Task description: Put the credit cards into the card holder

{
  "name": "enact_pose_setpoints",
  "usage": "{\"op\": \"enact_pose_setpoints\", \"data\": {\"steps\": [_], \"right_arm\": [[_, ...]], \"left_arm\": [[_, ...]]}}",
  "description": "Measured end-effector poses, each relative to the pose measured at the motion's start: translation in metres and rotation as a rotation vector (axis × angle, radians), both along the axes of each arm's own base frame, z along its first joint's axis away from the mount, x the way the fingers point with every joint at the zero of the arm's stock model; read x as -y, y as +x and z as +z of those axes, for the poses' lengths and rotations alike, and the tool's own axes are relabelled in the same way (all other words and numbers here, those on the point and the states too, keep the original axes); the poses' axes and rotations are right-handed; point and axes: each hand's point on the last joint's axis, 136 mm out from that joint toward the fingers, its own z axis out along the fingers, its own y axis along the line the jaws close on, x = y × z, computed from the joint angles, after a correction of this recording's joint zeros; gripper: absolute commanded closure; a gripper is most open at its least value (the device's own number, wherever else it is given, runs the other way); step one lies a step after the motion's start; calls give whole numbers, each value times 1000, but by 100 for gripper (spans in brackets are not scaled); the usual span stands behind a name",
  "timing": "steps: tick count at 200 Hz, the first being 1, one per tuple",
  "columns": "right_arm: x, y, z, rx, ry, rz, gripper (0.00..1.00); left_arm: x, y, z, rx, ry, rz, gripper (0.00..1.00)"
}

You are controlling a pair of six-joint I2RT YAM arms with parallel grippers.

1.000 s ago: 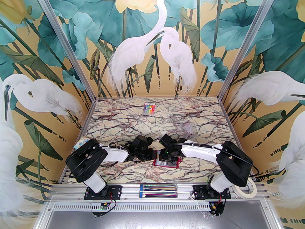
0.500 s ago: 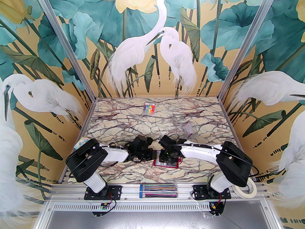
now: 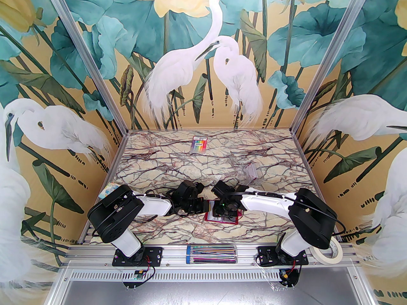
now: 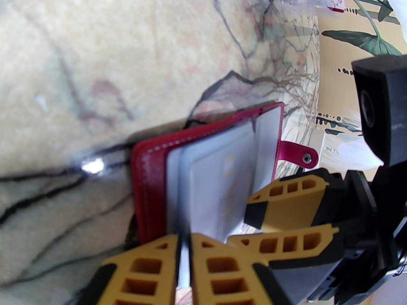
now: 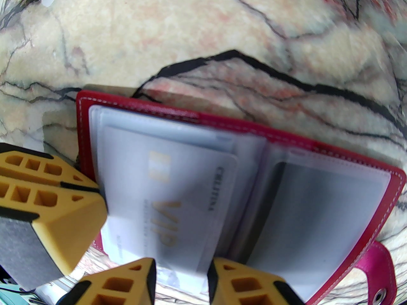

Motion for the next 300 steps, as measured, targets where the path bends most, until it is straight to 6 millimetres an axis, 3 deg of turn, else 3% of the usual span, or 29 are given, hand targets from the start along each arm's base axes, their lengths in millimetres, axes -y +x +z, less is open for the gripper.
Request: {"op": "enact_pose_setpoints", "data": {"steps": [111, 187, 229, 300], "right_arm": [[-2, -3, 2, -20, 16, 0, 64], [3, 13, 31, 60, 85, -14, 61], [13, 16, 24, 54, 73, -38, 65], [10, 22, 9, 45, 61, -37, 68]], "left_arm": [[0, 0, 0, 1, 0, 0, 86], [-11, 1, 12, 27, 40, 32, 84], [-14, 1, 12, 28, 54, 40, 84], [-18, -3, 6, 16, 69, 42, 84]]}}
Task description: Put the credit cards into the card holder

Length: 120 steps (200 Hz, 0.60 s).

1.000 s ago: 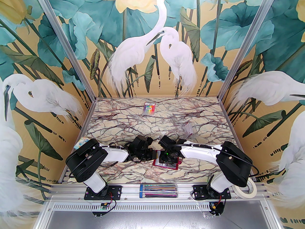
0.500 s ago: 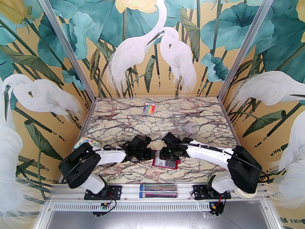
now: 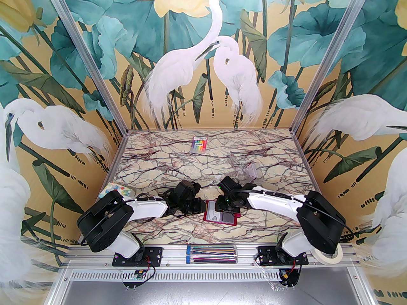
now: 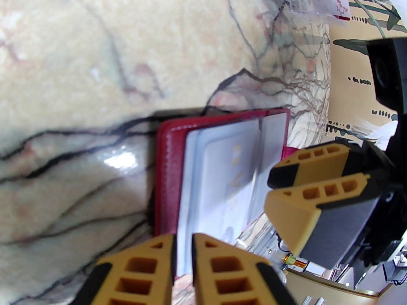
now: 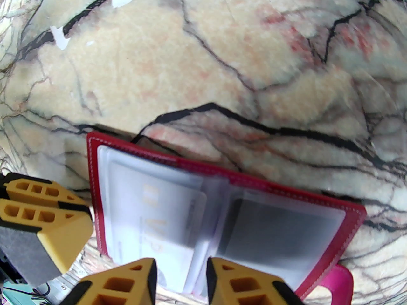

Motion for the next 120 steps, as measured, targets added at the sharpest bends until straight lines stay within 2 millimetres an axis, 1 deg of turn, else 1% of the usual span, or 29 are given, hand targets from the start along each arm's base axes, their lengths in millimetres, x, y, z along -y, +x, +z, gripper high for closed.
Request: {"op": "enact_pose_setpoints", "data": {"steps": [60, 120], "right_arm": [[-1, 1, -10, -14, -17, 12, 69], [-6, 7, -10, -10, -18, 31, 69]], "left_arm": [[-4, -6, -8, -13, 12, -1, 84], [-4, -6, -9, -8, 5, 0, 84]]}}
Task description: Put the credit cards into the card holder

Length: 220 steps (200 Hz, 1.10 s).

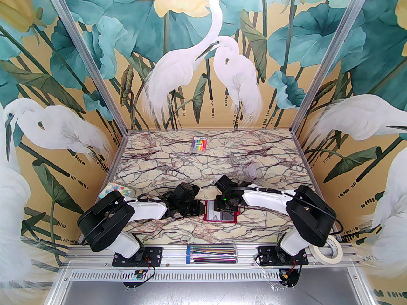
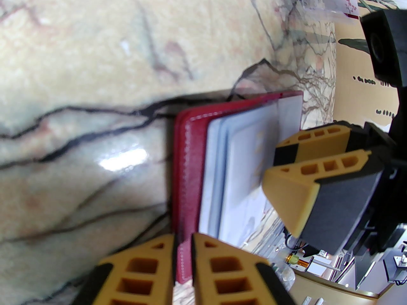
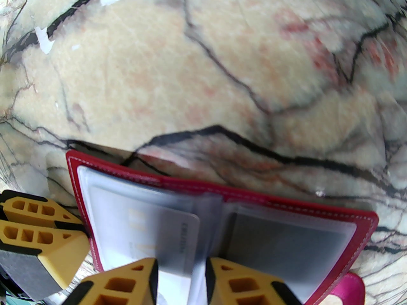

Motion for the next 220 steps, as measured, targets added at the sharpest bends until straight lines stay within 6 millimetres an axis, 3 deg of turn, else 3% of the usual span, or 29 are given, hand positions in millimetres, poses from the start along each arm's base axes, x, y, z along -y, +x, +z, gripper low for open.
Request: {"op": "enact_pose_setpoints", "data": {"steps": [82, 125, 176, 220], "right_arm": [[-5, 0, 4, 8, 16, 42, 65], [-2, 2, 21, 49, 25, 48, 63], [-2, 3, 26, 63, 33, 50, 73], [-2, 3, 26, 64, 33, 50, 83]], "left_arm": [[-3, -1, 1, 9, 19, 5, 84], [-7, -1, 7, 19, 42, 10, 85], [0, 5, 17, 39, 22, 3, 86], [3, 6, 9, 26, 26, -2, 87]]}}
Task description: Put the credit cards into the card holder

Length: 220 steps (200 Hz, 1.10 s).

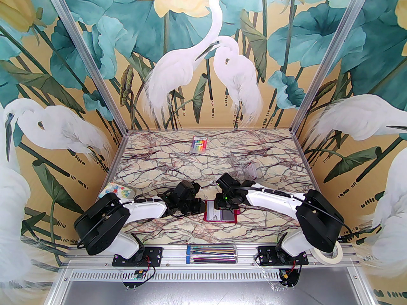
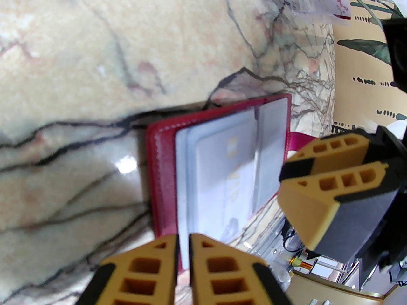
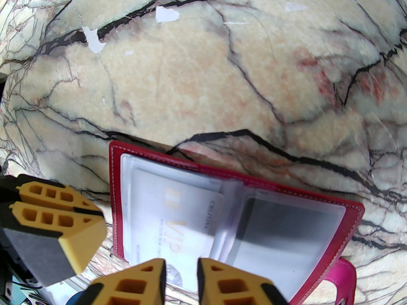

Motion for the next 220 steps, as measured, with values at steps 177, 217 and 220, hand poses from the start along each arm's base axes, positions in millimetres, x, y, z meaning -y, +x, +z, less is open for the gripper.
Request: {"op": "enact_pose_setpoints", "data": {"steps": [177, 217, 220], "right_arm": [[7, -5, -18, -23, -34, -8, 90], [10, -4, -20, -16, -48, -17, 87], [11, -4, -20, -16, -49, -17, 87]], "left_arm": [[5, 3, -6, 0, -13, -7, 87], [5, 3, -6, 0, -13, -7, 87], [5, 3, -6, 0, -13, -7, 87]]}}
